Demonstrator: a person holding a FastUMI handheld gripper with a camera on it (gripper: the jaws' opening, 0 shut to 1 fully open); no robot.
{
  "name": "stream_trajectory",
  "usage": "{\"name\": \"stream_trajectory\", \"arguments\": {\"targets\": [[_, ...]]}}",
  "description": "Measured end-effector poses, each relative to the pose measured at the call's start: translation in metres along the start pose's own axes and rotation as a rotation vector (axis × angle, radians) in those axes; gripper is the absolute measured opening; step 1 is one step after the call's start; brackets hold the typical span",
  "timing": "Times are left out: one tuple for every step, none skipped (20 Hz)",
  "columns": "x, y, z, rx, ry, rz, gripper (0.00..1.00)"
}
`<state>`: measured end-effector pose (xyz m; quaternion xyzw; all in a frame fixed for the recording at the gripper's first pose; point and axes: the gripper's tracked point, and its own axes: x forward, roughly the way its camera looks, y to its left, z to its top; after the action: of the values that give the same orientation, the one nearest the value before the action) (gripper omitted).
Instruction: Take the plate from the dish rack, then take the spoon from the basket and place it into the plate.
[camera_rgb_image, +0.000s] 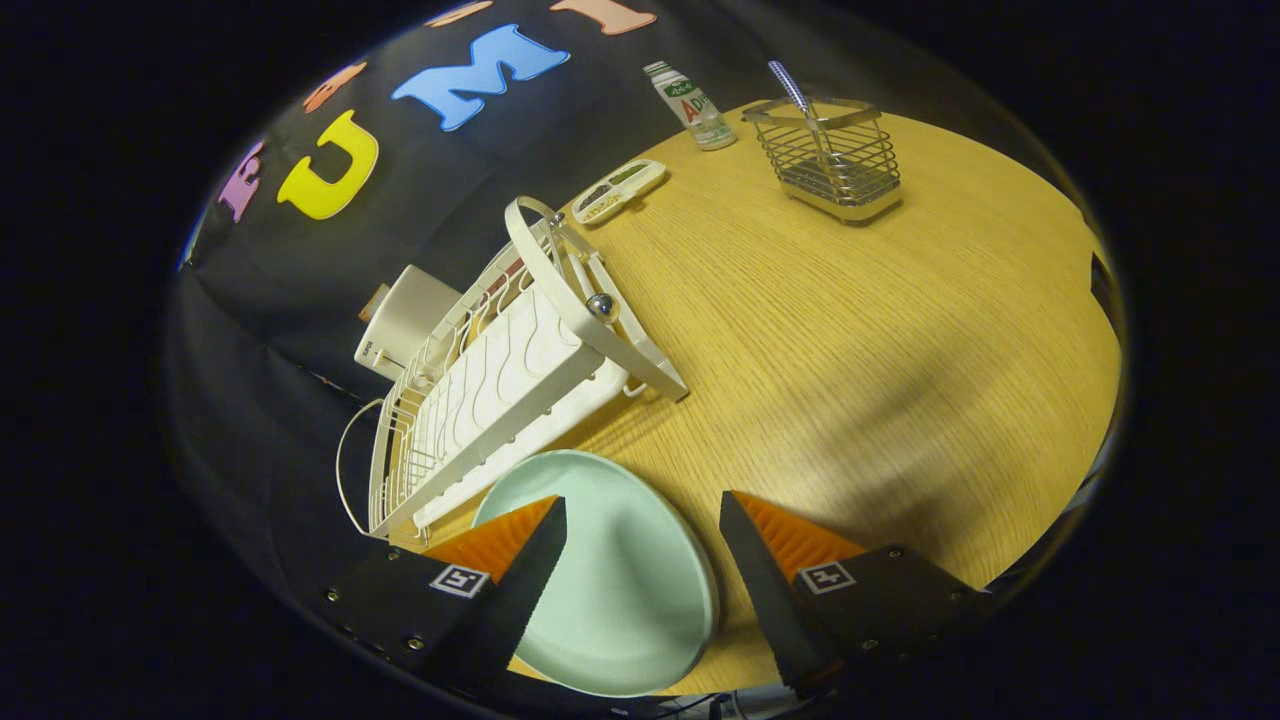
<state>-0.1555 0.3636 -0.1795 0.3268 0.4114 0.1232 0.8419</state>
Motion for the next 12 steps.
{"name": "stream_trajectory", "arguments": {"targets": [[-0.001,-0.001,0.002,0.003,-0.007,-0.005,0.96],[-0.002,-0.004,0.003,-0.003,-0.018,-0.019,0.97],[-0.004,-0.009,0.007,-0.016,-0.035,-0.040,0.97],[-0.011,-0.013,0.013,-0.033,-0.061,-0.069,0.99],[-0.020,-0.019,0.025,-0.050,-0.096,-0.105,0.99],[-0.030,-0.027,0.037,-0.070,-0.139,-0.146,0.99],[-0.041,-0.031,0.054,-0.087,-0.183,-0.181,0.99],[-0.051,-0.033,0.069,-0.102,-0.223,-0.214,0.98],[-0.062,-0.035,0.087,-0.119,-0.263,-0.243,0.98],[-0.071,-0.037,0.107,-0.137,-0.302,-0.274,0.99],[-0.079,-0.041,0.129,-0.157,-0.339,-0.313,0.98],[-0.084,-0.046,0.150,-0.175,-0.376,-0.356,0.98]]}}
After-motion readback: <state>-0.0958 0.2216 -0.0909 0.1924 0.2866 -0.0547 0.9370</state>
